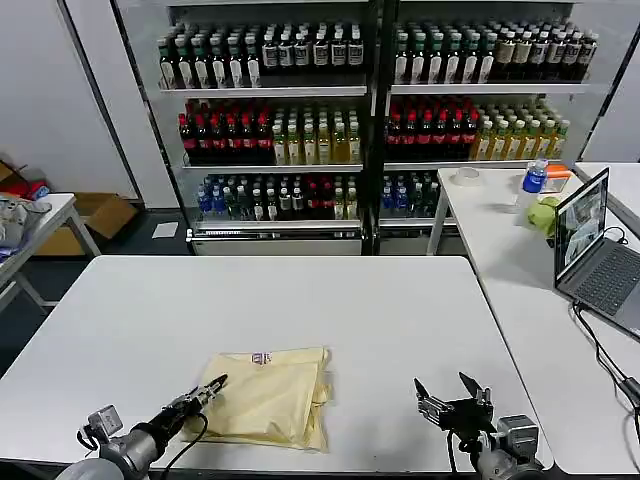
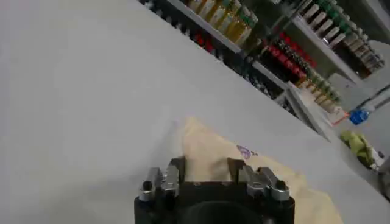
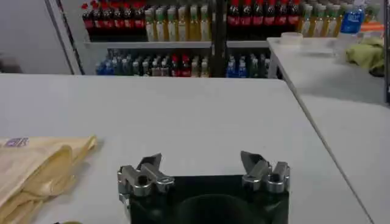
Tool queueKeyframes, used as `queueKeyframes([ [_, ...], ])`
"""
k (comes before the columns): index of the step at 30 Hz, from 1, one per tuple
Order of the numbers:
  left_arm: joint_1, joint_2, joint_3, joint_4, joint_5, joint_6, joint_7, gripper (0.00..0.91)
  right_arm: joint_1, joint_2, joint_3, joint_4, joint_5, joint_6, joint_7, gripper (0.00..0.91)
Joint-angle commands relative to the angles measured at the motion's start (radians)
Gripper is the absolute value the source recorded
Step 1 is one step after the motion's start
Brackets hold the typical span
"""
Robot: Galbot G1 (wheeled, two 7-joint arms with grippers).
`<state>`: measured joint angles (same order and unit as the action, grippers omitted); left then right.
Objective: Fold and organize the clothes.
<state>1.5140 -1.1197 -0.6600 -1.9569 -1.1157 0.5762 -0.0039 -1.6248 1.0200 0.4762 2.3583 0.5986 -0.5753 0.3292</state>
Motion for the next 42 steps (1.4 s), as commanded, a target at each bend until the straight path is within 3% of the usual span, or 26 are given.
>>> queueKeyframes([
  [1,-0.002,-0.011,0.002,0.006,-0.037,0.000,0.001,0.010,-0.001,-0.001,0.001,0.002,0.001,-0.001,0.001,0.907],
  [12,-0.019,-0.027,-0.034,0.004,-0.104,0.000,-0.013,0.010,-0.011,-0.004,0.011,0.012,0.002,0.000,0.002,0.907],
  [19,-0.028,-0.020,-0.133,-0.002,-0.179,0.001,-0.035,0.010,-0.012,-0.003,0.016,0.021,0.004,0.000,0.003,0.907],
  [23,-0.026,0.039,-0.262,-0.026,-0.177,0.000,-0.054,0.010,-0.012,-0.005,0.020,0.025,0.007,0.000,0.003,0.907],
  [30,0.037,0.266,-0.598,-0.033,-0.084,0.001,-0.061,0.010,-0.005,-0.013,0.031,0.041,0.021,0.001,0.004,0.907],
  [33,0.045,0.338,-0.668,-0.034,-0.031,0.002,-0.041,0.010,-0.003,-0.011,0.031,0.046,0.023,0.001,0.003,0.907],
  [38,0.050,0.425,-0.642,-0.120,0.202,0.001,0.001,0.010,0.003,-0.004,0.021,0.053,0.022,0.002,0.004,0.907],
  [42,0.068,0.388,-0.456,-0.200,0.425,-0.001,0.012,0.010,-0.001,0.006,0.016,0.059,0.017,0.003,0.002,0.907],
])
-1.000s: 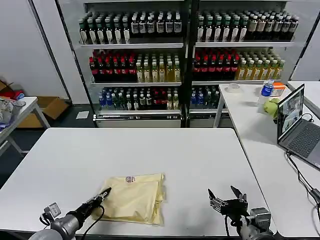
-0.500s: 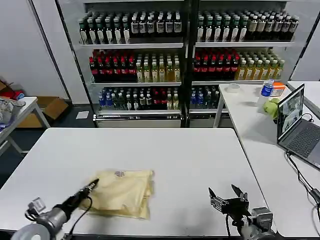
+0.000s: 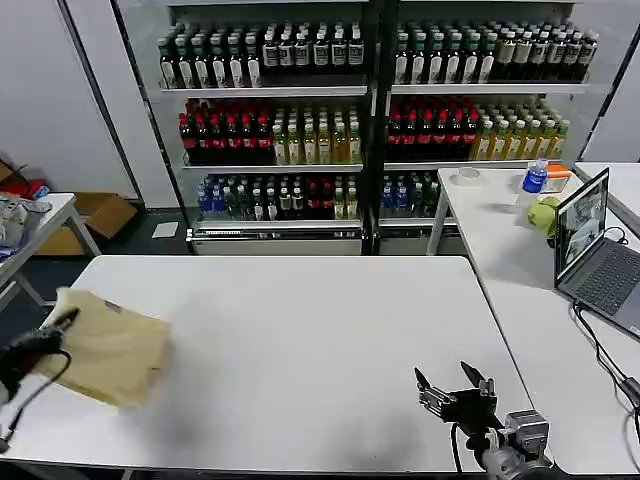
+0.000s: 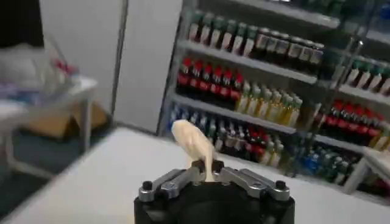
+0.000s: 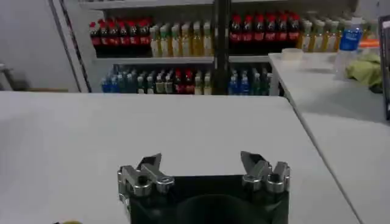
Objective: Fold and organize the clothes.
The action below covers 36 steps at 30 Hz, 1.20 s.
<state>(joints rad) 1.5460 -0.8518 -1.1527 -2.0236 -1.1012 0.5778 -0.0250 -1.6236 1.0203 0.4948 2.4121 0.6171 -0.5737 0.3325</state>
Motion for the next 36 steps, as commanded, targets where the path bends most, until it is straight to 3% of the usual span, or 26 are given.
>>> queueKeyframes([
  [1,0.044,0.110,0.047,-0.138,0.448,-0.004,0.033,0.010,-0.005,0.009,-0.003,0.007,-0.004,0.002,-0.002,0.907],
  [8,0.040,-0.037,0.559,-0.074,1.069,-0.134,-0.064,0.010,-0.020,0.040,-0.004,0.010,-0.030,0.005,-0.003,0.907],
  [11,0.054,-0.097,0.667,-0.080,1.258,-0.156,-0.083,0.010,-0.026,0.049,-0.004,0.009,-0.037,0.005,-0.003,0.907],
  [16,0.073,-0.151,0.745,-0.163,1.415,-0.146,-0.091,0.010,-0.034,0.056,0.004,0.011,-0.045,0.005,-0.003,0.907],
  [24,0.035,-0.184,0.853,-0.174,1.412,-0.069,-0.103,0.010,-0.046,0.078,0.001,0.017,-0.066,0.005,-0.004,0.907],
  [30,-0.076,-0.243,0.975,-0.141,1.192,-0.022,-0.187,0.010,-0.057,0.082,0.012,0.027,-0.072,0.005,-0.005,0.907],
  [36,-0.202,-0.312,1.052,-0.066,0.999,-0.030,-0.257,0.010,-0.059,0.083,0.021,0.027,-0.073,0.006,-0.006,0.907],
])
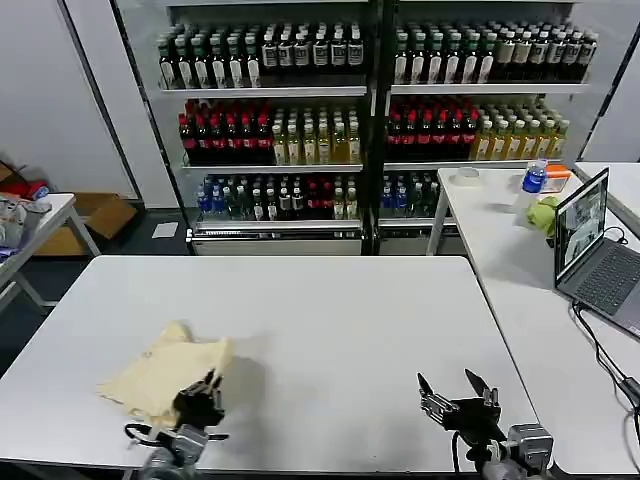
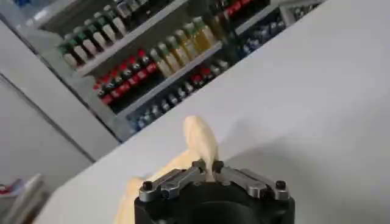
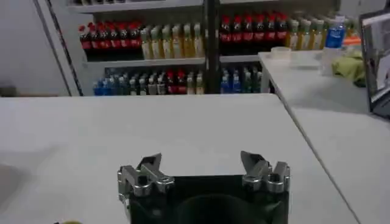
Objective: Fold and organize the clothes.
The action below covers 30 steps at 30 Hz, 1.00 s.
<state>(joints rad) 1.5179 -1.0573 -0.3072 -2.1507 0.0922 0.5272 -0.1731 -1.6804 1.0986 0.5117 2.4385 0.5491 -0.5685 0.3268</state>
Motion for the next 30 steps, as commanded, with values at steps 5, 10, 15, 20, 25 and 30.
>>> queueKeyframes([
  [5,-0.291,-0.163,0.242,0.140,-0.318,-0.010,-0.163,0.010,-0.001,0.002,0.005,0.001,-0.006,0.001,-0.001,0.907],
  [10,-0.379,-0.215,0.258,0.235,-0.395,-0.070,-0.202,0.010,0.007,-0.005,0.011,-0.005,-0.004,0.001,-0.006,0.907],
  [15,-0.388,-0.232,0.255,0.246,-0.432,-0.124,-0.183,0.907,0.031,-0.005,-0.004,-0.024,-0.003,0.001,-0.011,0.907],
  [20,-0.308,-0.188,0.188,0.155,-0.640,-0.189,-0.117,0.907,0.079,-0.002,-0.042,-0.060,0.012,0.017,-0.020,0.907],
  [25,-0.185,-0.145,0.058,0.011,-0.830,-0.193,-0.062,0.907,0.167,0.015,-0.118,-0.108,0.045,0.029,-0.024,0.907],
  [30,-0.064,-0.097,-0.122,-0.071,-0.913,-0.200,-0.066,0.907,0.313,0.056,-0.227,-0.179,0.102,0.044,-0.011,0.907],
])
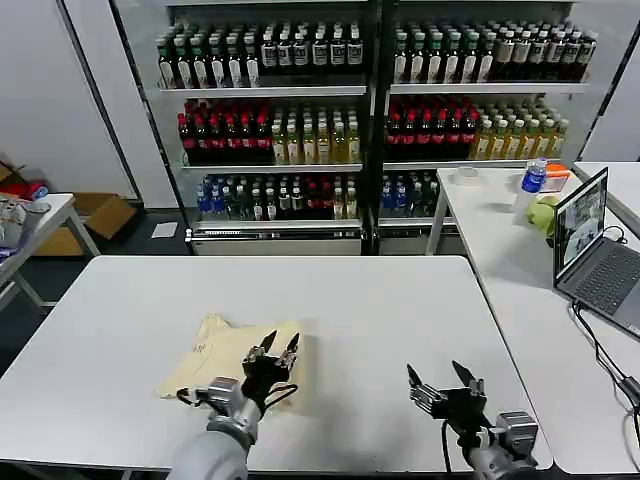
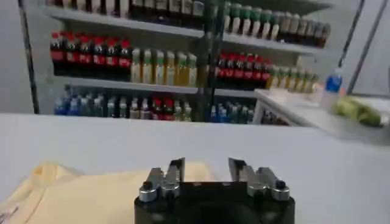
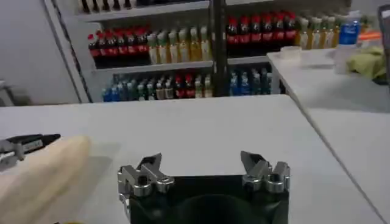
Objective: Fold and organize the clothes.
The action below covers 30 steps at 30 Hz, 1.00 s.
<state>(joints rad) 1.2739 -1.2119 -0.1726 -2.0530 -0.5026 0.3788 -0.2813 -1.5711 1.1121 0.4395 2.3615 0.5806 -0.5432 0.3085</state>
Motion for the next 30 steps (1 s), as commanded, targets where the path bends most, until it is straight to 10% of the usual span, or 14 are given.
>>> queueKeyframes([
  [1,0.206,0.068,-0.313,-0.184,-0.324,-0.053,0.042,0.907,0.241,0.056,-0.175,-0.119,0.088,0.022,0.011,0.907],
  [18,0.350,0.072,-0.528,-0.248,-0.317,-0.067,0.031,0.907,0.485,0.320,-0.342,-0.459,0.374,0.024,0.099,0.907],
  [30,0.359,0.053,-0.520,-0.257,-0.304,-0.067,0.032,0.907,0.492,0.419,-0.390,-0.539,0.397,0.016,0.111,0.907],
])
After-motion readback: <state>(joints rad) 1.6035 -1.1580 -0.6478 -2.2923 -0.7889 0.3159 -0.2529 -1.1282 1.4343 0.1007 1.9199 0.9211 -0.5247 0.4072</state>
